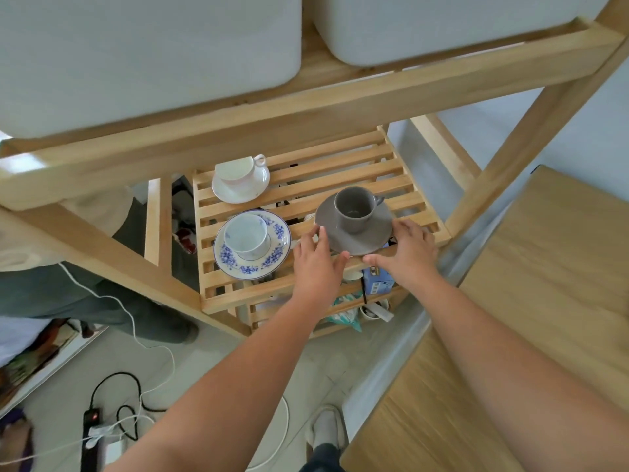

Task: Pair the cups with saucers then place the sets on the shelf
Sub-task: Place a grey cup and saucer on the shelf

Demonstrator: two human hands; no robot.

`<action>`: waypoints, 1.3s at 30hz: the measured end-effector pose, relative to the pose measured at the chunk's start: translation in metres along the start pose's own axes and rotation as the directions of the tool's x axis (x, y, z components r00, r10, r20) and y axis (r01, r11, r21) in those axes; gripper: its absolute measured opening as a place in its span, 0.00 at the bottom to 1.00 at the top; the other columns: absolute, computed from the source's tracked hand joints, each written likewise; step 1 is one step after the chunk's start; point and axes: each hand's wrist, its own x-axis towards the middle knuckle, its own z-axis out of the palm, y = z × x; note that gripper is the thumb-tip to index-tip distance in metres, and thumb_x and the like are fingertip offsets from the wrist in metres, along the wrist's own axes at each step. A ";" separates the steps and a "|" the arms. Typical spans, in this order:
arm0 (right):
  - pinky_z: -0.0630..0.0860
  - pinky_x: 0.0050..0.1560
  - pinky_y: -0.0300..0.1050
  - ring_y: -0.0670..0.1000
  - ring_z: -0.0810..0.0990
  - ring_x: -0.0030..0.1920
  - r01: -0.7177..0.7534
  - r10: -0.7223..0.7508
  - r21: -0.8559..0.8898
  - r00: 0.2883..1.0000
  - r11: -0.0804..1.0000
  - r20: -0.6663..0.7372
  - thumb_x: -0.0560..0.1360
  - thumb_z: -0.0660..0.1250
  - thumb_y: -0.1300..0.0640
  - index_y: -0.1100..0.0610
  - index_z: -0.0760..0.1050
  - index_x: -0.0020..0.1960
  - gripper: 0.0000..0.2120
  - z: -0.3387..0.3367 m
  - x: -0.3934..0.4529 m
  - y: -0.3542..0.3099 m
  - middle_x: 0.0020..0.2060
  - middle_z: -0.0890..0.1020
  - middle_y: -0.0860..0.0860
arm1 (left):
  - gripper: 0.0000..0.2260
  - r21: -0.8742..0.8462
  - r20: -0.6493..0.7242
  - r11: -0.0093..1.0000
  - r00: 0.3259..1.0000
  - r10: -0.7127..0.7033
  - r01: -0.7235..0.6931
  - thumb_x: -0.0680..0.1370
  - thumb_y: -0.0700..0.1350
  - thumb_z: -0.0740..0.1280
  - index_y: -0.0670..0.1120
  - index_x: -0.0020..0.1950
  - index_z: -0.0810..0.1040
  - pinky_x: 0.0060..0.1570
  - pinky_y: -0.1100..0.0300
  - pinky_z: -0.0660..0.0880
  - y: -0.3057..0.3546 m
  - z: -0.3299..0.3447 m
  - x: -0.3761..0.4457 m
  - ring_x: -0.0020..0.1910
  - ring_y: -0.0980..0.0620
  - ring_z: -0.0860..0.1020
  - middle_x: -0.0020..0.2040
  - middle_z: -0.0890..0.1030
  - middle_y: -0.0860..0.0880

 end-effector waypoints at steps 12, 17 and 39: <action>0.56 0.74 0.57 0.55 0.59 0.76 0.140 -0.132 0.073 0.985 0.987 -0.111 0.69 0.70 0.37 0.51 0.67 0.71 0.35 0.010 0.076 -0.014 0.75 0.65 0.51 | 0.24 -0.048 -0.122 0.999 0.992 -0.023 0.017 0.85 0.43 0.54 0.45 0.81 0.53 0.78 0.47 0.51 -0.001 0.005 0.061 0.80 0.44 0.44 0.82 0.44 0.45; 0.53 0.75 0.56 0.55 0.58 0.76 0.171 -0.165 0.049 0.981 0.984 -0.103 0.70 0.68 0.35 0.49 0.61 0.75 0.39 0.013 0.104 -0.029 0.76 0.63 0.51 | 0.25 -0.227 -0.164 0.968 0.975 -0.150 0.111 0.85 0.43 0.53 0.46 0.81 0.51 0.77 0.47 0.53 0.002 0.005 0.094 0.80 0.47 0.47 0.82 0.46 0.49; 0.39 0.75 0.59 0.55 0.40 0.78 0.145 -0.139 -0.247 0.989 0.958 0.043 0.81 0.45 0.41 0.49 0.44 0.79 0.29 0.030 0.093 -0.037 0.80 0.43 0.49 | 0.28 0.067 -0.105 0.991 0.989 -0.105 0.113 0.84 0.48 0.50 0.42 0.81 0.44 0.77 0.48 0.41 -0.002 0.002 0.120 0.80 0.44 0.43 0.82 0.44 0.44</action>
